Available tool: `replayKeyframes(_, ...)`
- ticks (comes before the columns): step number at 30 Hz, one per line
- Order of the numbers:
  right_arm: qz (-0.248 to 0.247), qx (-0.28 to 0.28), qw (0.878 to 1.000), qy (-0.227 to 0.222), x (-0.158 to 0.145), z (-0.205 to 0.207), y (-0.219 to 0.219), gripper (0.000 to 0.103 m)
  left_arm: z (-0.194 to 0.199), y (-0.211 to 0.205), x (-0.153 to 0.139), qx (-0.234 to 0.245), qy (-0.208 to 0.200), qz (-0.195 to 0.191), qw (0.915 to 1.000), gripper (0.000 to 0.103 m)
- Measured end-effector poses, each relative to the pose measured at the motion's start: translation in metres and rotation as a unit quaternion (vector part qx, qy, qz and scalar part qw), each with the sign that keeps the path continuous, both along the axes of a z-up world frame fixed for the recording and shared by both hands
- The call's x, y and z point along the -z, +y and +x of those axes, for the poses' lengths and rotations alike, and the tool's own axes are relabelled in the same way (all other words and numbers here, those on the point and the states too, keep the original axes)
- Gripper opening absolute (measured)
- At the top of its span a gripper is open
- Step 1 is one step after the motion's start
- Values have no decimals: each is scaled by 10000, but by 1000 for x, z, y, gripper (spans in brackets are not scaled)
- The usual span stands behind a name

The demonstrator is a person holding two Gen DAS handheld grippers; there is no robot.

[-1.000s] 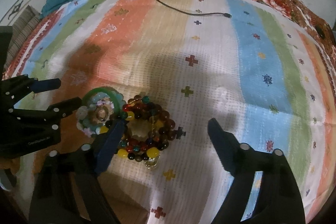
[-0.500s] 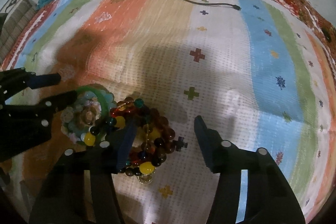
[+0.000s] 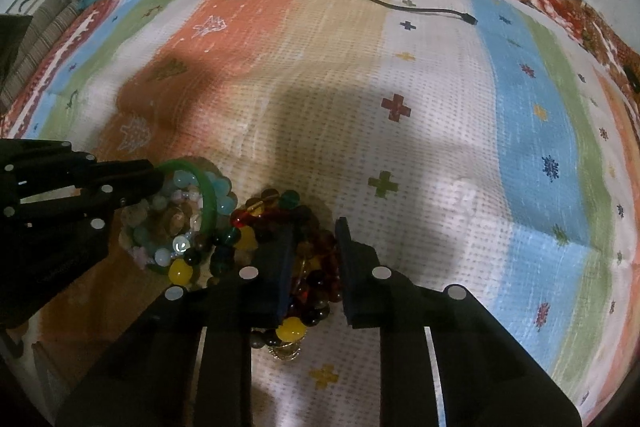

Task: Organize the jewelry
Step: 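Grasp the multicolour bead bracelet with the right tool while the left tool grasps the green jade bangle, then lift both bracelets and carry them over the silver tin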

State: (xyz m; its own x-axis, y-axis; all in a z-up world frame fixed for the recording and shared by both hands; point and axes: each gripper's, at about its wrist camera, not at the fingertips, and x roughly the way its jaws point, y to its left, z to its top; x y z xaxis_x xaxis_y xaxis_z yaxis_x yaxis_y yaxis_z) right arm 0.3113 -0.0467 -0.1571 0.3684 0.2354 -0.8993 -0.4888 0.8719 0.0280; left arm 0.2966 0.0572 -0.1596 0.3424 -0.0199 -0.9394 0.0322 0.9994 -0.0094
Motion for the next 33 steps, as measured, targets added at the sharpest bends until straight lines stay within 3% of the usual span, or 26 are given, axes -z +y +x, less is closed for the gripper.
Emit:
replayKeyframes(6, -46, -12, 10000, -77, -6, -3, 2, 10, 0, 1, -4, -39, 40, -50, 10000, 8)
replayKeyframes(33, 292, 171, 9980, -542, -64, -37, -14, 10, -37, 12, -69, -509, -442, 63, 9977, 6)
